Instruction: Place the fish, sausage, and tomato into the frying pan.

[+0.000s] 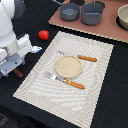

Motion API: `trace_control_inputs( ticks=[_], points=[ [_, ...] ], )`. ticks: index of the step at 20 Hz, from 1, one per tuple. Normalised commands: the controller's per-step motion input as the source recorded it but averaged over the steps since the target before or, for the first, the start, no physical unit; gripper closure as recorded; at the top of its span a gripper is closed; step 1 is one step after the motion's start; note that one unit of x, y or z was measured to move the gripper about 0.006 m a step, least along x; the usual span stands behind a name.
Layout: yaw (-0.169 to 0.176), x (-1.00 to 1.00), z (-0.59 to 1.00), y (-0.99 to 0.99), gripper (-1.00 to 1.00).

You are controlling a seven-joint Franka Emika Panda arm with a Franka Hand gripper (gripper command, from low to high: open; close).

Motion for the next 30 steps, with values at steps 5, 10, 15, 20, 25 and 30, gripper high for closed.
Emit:
trace_control_inputs(
  ticks=[5,10,15,20,25,30],
  points=[
    [0.0,0.0,0.0,0.0,1.0],
    [0.0,-0.02,-0.06,-0.08,1.0],
    [-0.014,-0.02,0.61,-0.23,1.0],
    [-0.015,0.08,1.0,0.18,1.0],
    [0.001,0.42,1.0,0.63,1.0],
    [0.019,0.58,1.0,0.85,1.0]
  ],
)
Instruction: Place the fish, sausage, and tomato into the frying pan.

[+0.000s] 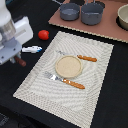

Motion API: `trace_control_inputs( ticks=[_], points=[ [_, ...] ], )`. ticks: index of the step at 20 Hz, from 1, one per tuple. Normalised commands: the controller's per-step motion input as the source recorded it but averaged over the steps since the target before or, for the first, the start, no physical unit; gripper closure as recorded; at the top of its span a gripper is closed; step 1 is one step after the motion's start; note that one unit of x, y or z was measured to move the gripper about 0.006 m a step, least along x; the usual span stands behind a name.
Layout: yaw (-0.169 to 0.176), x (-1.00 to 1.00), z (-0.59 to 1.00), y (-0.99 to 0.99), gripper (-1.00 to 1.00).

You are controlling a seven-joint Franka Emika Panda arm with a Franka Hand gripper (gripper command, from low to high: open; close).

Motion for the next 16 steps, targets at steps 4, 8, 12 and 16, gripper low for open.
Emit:
trace_control_inputs(
  ticks=[4,8,12,16],
  points=[
    [0.016,0.46,0.97,0.97,1.0],
    [0.01,0.43,0.81,1.0,1.0],
    [0.009,0.37,0.51,1.0,1.0],
    [0.008,0.36,0.21,1.0,1.0]
  ],
)
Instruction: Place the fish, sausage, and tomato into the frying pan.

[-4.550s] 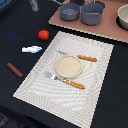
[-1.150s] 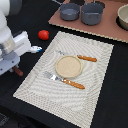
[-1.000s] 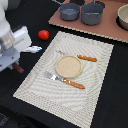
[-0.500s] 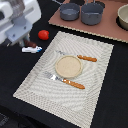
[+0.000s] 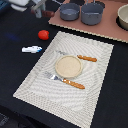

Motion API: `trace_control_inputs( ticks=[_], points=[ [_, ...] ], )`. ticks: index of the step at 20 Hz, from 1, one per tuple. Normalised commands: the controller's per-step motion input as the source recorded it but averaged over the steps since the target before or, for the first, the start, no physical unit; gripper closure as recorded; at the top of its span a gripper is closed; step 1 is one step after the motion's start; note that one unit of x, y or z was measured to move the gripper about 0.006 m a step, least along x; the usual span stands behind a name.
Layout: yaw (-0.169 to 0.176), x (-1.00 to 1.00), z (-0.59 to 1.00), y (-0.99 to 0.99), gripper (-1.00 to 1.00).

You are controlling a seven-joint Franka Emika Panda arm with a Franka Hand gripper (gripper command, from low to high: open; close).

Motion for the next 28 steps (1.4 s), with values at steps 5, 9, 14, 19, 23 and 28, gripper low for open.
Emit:
trace_control_inputs(
  ticks=[5,9,14,19,23,28],
  points=[
    [0.007,0.37,0.02,1.0,1.0],
    [0.005,0.37,0.0,1.0,1.0],
    [0.001,0.34,-0.05,0.99,1.0],
    [0.007,0.27,-0.21,0.93,1.0],
    [0.007,0.14,-0.39,0.69,1.0],
    [0.004,0.03,-0.36,0.58,1.0]
  ],
)
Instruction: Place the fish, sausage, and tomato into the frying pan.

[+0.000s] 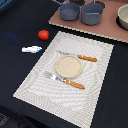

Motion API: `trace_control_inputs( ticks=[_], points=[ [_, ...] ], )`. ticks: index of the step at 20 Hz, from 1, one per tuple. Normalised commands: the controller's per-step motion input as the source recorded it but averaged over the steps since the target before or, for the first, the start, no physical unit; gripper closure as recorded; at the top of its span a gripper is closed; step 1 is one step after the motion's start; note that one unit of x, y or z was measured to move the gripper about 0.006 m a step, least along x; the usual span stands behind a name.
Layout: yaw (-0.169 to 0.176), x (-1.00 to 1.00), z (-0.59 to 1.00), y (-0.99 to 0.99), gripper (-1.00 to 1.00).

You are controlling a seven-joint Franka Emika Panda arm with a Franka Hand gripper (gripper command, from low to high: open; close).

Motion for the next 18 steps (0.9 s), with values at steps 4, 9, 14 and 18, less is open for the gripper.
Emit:
trace_control_inputs(
  ticks=[4,9,14,18],
  points=[
    [0.001,0.13,-0.26,0.6,1.0],
    [0.009,0.01,-0.28,0.46,-1.0],
    [0.01,-0.02,0.12,0.12,-1.0],
    [0.0,0.0,0.96,0.0,-1.0]
  ],
)
